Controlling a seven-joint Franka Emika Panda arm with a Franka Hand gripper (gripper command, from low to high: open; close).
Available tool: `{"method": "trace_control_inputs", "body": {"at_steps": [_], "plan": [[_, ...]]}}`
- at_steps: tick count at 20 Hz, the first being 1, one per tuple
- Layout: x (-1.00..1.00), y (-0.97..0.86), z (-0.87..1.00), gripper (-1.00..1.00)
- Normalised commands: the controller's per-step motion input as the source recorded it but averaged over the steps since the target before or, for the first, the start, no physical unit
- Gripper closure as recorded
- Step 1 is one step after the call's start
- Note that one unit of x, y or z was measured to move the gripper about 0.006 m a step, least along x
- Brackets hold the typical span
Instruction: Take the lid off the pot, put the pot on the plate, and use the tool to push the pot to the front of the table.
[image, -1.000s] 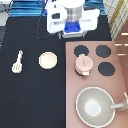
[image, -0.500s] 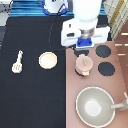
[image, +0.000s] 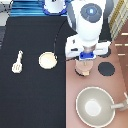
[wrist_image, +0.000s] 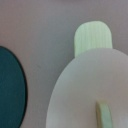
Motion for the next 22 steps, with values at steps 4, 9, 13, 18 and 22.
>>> {"method": "trace_control_inputs", "body": {"at_steps": [4, 9, 13, 18, 22], "plan": [[0.07, 0.17, -0.36, -1.00], [0.00, 0.14, -0.33, 1.00], [0.00, 0.15, -0.12, 1.00], [0.00, 0.13, -0.03, 1.00], [0.00, 0.09, -0.05, 1.00]]}}
